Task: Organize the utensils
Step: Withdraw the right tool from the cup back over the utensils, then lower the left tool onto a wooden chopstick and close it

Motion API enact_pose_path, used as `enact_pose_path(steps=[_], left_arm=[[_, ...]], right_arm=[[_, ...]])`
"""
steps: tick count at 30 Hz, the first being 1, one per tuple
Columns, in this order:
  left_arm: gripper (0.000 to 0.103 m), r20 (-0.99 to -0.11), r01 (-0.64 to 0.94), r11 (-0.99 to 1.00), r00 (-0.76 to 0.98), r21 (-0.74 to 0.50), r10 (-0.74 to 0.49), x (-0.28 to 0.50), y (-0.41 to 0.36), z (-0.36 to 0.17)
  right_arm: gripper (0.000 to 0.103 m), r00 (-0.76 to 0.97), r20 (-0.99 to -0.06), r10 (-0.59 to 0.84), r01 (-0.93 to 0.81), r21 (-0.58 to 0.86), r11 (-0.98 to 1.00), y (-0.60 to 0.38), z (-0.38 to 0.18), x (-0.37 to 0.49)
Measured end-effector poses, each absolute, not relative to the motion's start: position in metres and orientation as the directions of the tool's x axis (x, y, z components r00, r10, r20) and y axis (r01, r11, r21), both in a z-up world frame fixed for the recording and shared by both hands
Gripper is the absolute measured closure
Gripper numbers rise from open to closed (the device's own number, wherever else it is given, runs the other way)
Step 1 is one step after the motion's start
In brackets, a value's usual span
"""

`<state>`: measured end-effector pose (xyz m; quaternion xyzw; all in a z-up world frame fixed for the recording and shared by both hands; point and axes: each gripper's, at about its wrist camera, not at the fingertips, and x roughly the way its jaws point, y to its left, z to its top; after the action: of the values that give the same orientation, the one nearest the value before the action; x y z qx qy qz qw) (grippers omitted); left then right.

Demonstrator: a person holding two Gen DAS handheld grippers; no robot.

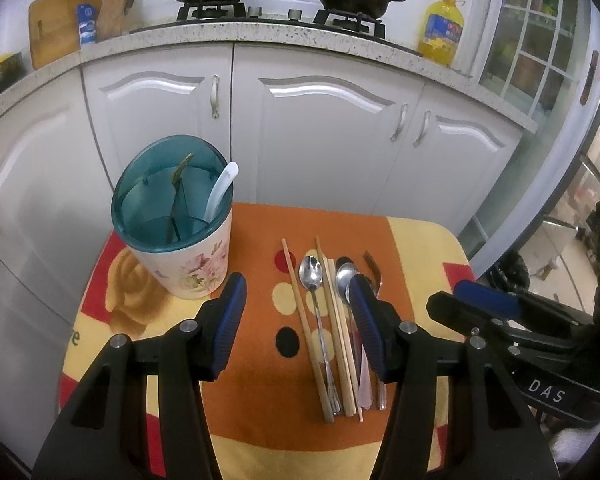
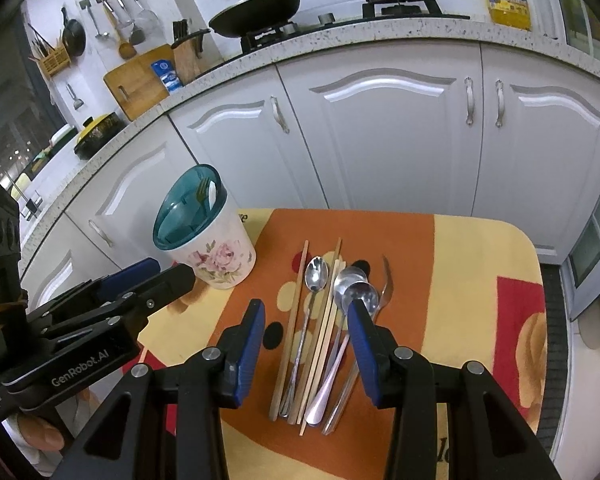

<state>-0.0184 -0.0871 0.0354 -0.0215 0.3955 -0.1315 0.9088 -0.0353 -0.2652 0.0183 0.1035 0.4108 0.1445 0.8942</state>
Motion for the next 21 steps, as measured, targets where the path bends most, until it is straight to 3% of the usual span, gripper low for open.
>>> enact_pose_path(steps=[21], left_arm=[[0.050, -0.796, 0.165, 0.963, 0.542, -0.213, -0.269, -0.001, -0.062, -0.018]], right_arm=[[0.061, 0.510, -0.796, 0.327, -0.110, 0.317, 0.942, -0.283, -0.051, -0.025]])
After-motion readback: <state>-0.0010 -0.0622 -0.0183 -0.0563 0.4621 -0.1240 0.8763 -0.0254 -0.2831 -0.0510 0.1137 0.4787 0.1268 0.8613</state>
